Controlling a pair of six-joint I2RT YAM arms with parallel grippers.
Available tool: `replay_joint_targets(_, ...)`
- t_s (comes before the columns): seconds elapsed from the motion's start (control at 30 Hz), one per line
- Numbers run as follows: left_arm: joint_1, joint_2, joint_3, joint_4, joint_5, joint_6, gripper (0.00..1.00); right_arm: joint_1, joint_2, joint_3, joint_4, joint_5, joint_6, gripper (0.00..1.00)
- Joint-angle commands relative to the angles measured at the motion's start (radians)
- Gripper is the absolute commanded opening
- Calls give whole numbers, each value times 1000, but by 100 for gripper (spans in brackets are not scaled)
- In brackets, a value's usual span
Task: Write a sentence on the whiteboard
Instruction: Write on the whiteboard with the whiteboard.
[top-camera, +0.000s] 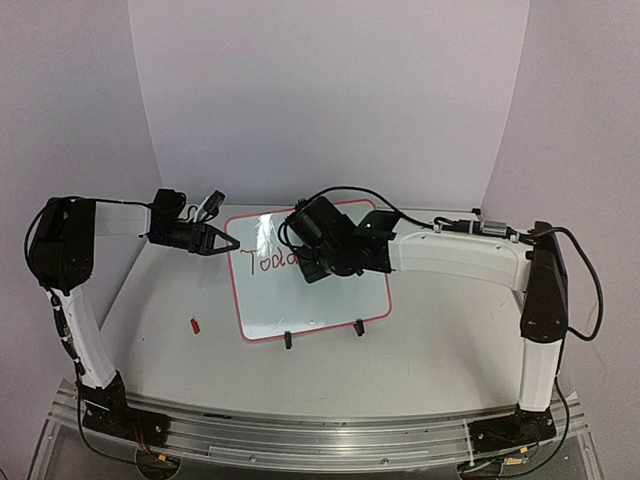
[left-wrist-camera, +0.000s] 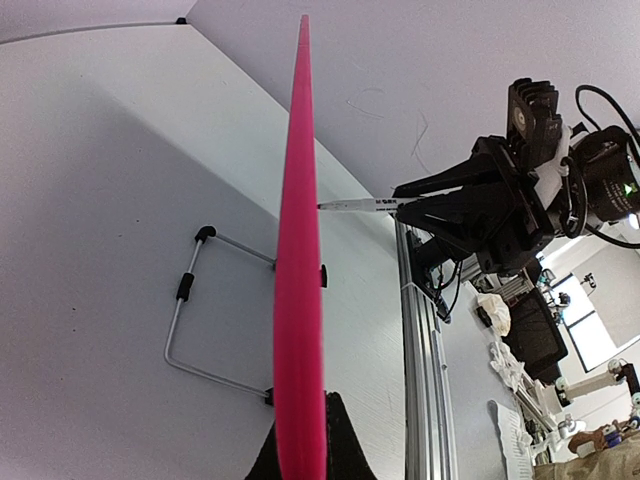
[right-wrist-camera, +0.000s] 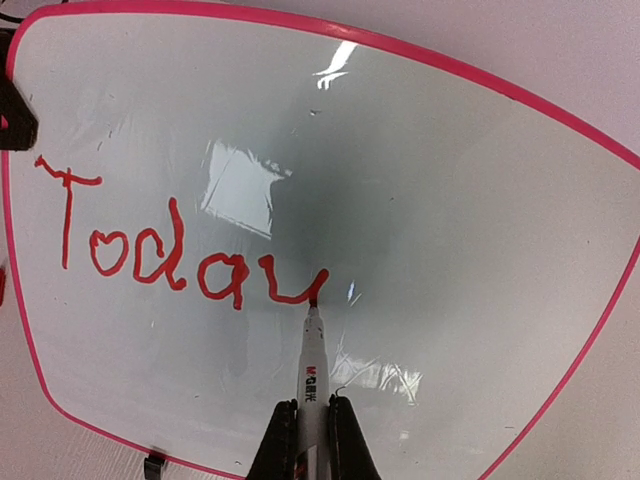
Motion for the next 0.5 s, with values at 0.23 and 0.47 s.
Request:
replay_joint_targets(0.23,-37,30,9,-21,-74,110,0,-13,-13,-53,-63,-47,54,0)
replay_joint_targets(0.47,-37,30,10,-22,-75,110,0,-12,-11,-68,-68,-77,79,0)
